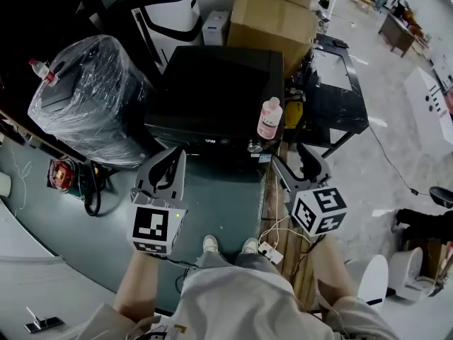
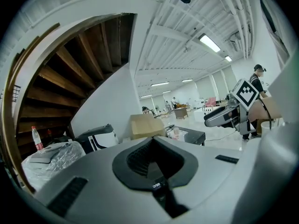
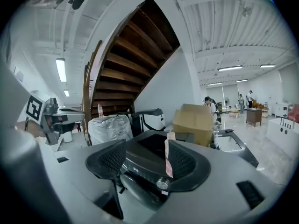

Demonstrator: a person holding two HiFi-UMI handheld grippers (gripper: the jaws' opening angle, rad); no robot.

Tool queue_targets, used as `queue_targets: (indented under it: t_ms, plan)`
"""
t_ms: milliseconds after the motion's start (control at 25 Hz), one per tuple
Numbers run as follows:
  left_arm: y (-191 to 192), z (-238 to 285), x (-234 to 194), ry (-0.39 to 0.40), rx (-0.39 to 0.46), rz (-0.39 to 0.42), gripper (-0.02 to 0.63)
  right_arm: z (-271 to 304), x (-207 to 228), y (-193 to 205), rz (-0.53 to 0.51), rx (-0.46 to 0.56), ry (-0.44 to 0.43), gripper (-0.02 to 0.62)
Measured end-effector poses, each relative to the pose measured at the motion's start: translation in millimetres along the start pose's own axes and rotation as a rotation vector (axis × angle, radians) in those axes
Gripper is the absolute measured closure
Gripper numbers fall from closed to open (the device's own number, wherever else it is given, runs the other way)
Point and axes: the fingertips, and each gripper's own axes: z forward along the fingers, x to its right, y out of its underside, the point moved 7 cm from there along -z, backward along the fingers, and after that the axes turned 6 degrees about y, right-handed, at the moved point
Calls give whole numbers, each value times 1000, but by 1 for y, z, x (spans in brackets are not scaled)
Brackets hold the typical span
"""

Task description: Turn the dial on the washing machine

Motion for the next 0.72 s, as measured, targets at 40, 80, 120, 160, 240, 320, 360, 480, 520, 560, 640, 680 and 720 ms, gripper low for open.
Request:
queue_targets:
  t_ms: [40, 80, 120, 160, 240, 320, 360, 480, 520, 560, 640, 680, 720]
  plan:
    - [4, 3, -2, 5, -3, 0, 588, 7, 0, 5, 3, -10, 7, 290]
    - [9, 7, -4, 10, -6, 2, 588, 15, 1, 10, 10, -20, 14, 290]
    - [14, 10, -5, 14, -10, 5, 588, 22, 1, 16, 22, -28, 20, 290]
    - [20, 13, -7, 16, -14, 10, 588, 29, 1, 23, 36, -36, 25, 290]
    - [34, 19, -12, 25, -15, 14, 588, 45, 1, 38, 56, -52, 37, 290]
    - [47, 25, -15, 38, 12, -7, 588, 62, 2, 54, 69, -70, 52, 290]
    - [52, 27, -16, 42, 30, -21, 588, 69, 2, 63, 75, -81, 58, 290]
    - [66, 38, -13, 56, 49, -12, 588, 86, 4, 87, 94, -114, 69, 290]
    - [72, 43, -13, 61, 48, -8, 588, 92, 5, 93, 102, -122, 72, 290]
    - [78, 48, -14, 65, 47, -7, 588, 98, 6, 99, 113, -127, 75, 290]
    - [93, 56, -15, 73, 41, -4, 588, 108, 5, 111, 133, -132, 85, 290]
    - [101, 59, -15, 75, 39, 0, 588, 113, 5, 118, 143, -133, 90, 290]
    - [109, 62, -15, 75, 36, 3, 588, 118, 5, 125, 152, -133, 96, 290]
